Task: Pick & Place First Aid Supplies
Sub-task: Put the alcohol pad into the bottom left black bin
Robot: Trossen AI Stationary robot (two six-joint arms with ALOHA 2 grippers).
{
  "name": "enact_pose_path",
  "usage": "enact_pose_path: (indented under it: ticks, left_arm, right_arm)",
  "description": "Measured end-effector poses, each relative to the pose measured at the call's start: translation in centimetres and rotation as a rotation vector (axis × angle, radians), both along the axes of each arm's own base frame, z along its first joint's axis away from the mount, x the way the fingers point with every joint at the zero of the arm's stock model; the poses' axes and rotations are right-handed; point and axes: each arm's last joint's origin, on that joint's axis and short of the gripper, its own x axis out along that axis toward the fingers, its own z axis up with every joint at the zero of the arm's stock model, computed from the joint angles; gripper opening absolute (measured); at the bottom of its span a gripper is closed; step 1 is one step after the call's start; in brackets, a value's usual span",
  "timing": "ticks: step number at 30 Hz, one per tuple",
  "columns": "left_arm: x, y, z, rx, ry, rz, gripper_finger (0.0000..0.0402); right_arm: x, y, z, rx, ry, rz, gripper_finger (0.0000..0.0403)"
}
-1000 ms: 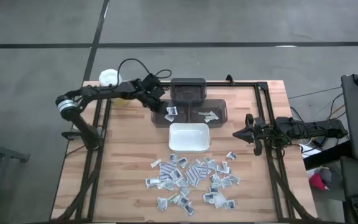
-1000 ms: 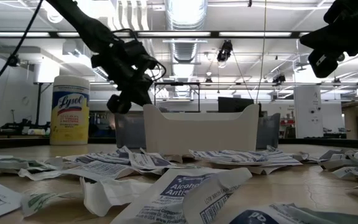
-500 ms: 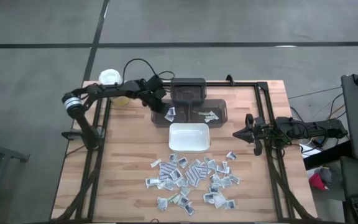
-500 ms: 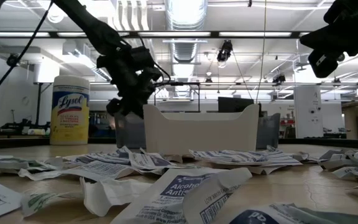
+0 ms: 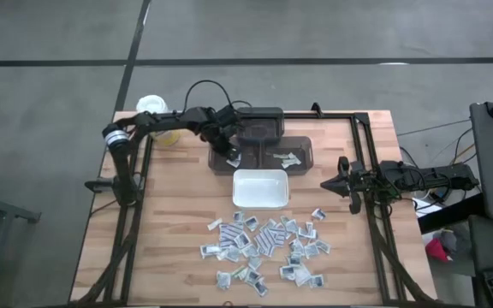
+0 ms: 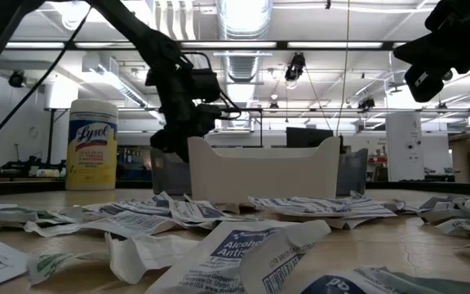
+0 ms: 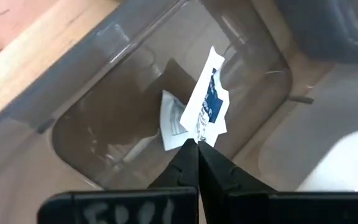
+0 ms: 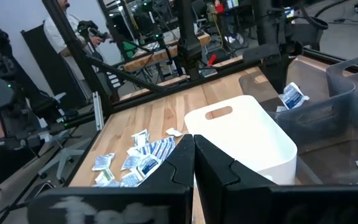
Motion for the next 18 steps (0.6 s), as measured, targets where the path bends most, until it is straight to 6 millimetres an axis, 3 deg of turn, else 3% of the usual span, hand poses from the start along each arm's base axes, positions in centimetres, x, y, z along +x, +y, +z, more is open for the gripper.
enact_pose_path:
  ticks: [18]
  left_arm:
    - [0.72, 0.37, 0.04, 0.021, 0.045, -0.014, 0.0008]
  right_arm:
    - [0.00, 0.00, 0.02, 0.005, -0.001, 0.000, 0.0008]
